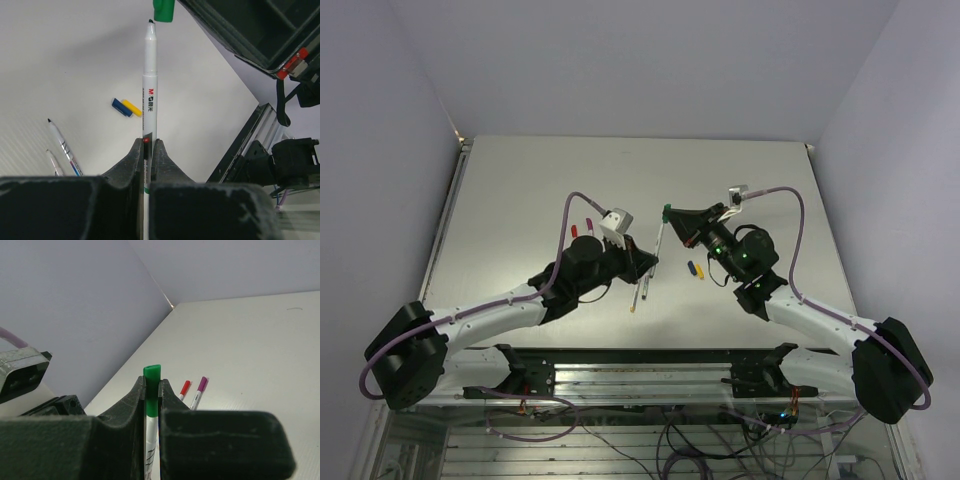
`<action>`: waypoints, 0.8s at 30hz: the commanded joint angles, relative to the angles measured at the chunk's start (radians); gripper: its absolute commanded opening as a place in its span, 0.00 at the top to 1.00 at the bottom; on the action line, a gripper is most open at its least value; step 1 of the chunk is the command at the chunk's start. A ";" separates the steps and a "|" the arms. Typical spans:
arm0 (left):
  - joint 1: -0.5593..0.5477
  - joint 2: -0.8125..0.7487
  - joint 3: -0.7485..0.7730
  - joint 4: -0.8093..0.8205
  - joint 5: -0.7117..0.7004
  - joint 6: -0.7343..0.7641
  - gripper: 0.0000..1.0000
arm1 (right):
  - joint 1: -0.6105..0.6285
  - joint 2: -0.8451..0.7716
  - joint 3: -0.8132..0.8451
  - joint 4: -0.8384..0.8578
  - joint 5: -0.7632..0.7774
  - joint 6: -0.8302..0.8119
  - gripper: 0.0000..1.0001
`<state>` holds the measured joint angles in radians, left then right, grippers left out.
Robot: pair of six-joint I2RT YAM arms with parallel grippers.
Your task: Insert the pens into the pen caps
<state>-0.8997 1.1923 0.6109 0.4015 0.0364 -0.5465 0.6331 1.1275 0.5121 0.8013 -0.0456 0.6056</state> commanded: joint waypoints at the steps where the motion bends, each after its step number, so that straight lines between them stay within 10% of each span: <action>1: -0.007 -0.034 -0.013 0.052 -0.047 -0.007 0.93 | 0.010 -0.019 -0.017 0.009 -0.005 0.006 1.00; 24: -0.006 -0.052 -0.018 0.032 -0.020 0.007 0.93 | 0.031 0.011 0.090 -0.030 0.041 -0.085 1.00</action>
<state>-0.8997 1.1610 0.6044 0.4137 0.0036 -0.5537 0.6575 1.1408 0.5533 0.7769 -0.0246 0.5690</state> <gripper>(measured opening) 0.101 0.048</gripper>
